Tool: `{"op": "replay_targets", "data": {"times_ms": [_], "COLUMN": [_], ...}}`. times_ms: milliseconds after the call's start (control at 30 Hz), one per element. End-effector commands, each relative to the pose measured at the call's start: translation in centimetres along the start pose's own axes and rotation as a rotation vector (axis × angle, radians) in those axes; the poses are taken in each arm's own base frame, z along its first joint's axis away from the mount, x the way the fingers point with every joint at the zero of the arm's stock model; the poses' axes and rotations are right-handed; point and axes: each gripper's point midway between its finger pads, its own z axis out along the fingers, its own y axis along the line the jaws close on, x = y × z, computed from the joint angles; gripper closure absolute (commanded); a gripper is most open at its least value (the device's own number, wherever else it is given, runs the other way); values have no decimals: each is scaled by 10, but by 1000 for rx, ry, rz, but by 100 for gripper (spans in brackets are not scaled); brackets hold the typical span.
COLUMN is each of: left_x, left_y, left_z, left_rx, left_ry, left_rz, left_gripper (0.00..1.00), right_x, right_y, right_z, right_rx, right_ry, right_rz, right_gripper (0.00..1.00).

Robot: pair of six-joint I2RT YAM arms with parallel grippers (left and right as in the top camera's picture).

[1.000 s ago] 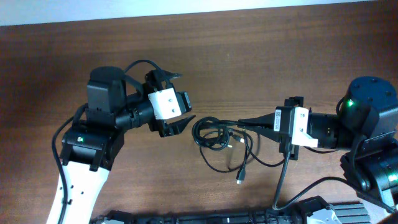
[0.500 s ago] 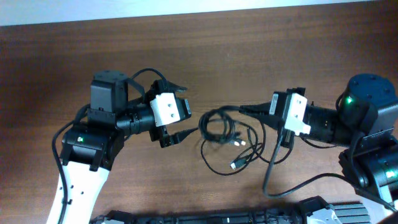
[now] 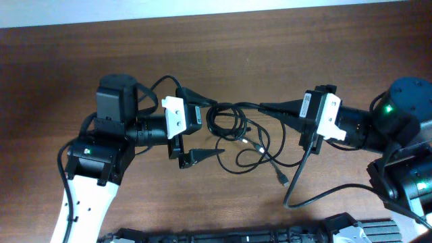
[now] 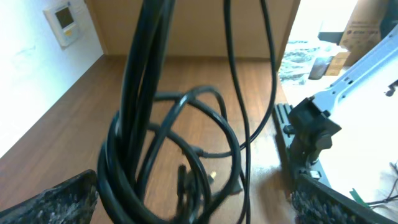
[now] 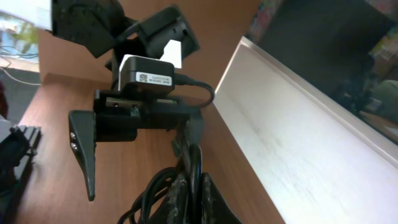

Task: Untangle cables

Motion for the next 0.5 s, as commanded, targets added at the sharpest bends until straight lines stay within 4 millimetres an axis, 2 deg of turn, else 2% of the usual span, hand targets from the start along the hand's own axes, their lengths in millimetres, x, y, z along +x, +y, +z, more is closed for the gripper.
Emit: {"op": "replay_targets", "data": {"times_ms": [0, 67, 100, 133, 167, 200, 267, 367, 433, 467], "left_x": [-10, -9, -9, -9, -9, -8, -6, 2, 7, 7], "left_y": [-7, -6, -6, -6, -6, -5, -1, 10, 21, 28], "left_z": [-1, -1, -1, -1, -1, -1, -1, -2, -3, -4], "left_rx": [32, 30, 29, 29, 29, 22, 1, -62, -121, -158], "left_ry": [-34, -31, -31, -31, -31, -26, -9, 37, 71, 84], "left_rz": [8, 8, 8, 8, 8, 8, 8, 10, 25, 43], "left_gripper": [8, 37, 55, 62, 75, 84, 98, 100, 100, 100], "right_x": [-12, -13, -14, -14, -15, -15, -15, -12, -1, 14], "right_y": [9, 9, 8, 8, 8, 8, 8, 7, 2, -3], "right_z": [-2, -2, -2, -2, -2, -2, -2, -2, -1, -1], "right_rx": [-58, -56, -54, -54, -53, -53, -53, -47, -10, 34], "right_ry": [-49, -52, -54, -56, -58, -58, -57, -46, 2, 66], "right_rz": [-22, -28, -32, -34, -37, -37, -36, -25, 18, 64], "right_gripper": [95, 95, 95, 95, 95, 95, 95, 95, 95, 95]}}
